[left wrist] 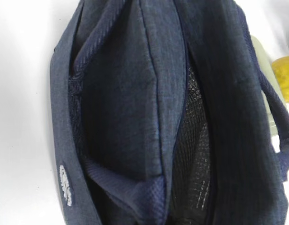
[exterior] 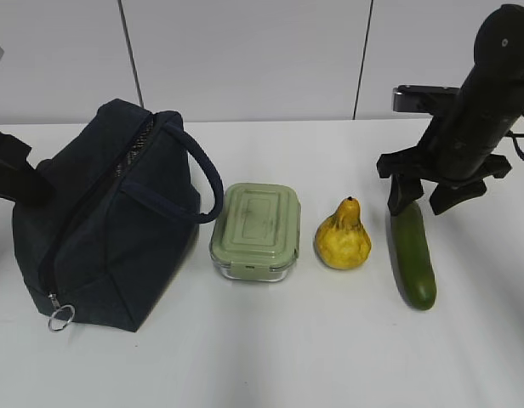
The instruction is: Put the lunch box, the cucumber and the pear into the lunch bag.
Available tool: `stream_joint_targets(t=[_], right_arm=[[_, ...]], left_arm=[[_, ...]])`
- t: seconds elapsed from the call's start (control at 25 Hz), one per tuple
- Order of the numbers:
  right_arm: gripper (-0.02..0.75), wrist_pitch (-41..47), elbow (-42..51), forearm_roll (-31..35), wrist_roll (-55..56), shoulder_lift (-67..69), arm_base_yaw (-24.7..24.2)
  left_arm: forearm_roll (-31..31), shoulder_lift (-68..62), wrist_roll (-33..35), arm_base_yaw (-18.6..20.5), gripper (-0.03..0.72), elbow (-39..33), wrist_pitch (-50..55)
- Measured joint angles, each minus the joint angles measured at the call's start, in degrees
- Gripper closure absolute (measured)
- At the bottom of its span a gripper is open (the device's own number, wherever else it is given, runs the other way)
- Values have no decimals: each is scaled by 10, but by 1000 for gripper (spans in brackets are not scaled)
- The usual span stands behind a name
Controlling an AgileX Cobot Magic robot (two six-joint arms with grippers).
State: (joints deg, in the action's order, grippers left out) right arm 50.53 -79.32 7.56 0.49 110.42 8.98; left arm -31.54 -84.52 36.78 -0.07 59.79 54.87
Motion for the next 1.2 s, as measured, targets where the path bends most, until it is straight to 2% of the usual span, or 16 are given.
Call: stream_joint_targets(t=[0.48,0.68,0.92,1.04,1.2], right_arm=[[253,37,-42,-11,25,102,1],[354,52,-47,-20,15,108,1],[364,72,-74,-19,-9,36,1],[364,81,-109,54,-55,-22,12],[364,74,-160,213,-149,-58,74]], left_arm=[[0,0,0,0,701,0,-2],[0,0,0,0,701,0,-2],[0,0,0,0,701,0,-2],[0,0,0,0,701,0,-3],[0,0,0,0,702,0,-3]])
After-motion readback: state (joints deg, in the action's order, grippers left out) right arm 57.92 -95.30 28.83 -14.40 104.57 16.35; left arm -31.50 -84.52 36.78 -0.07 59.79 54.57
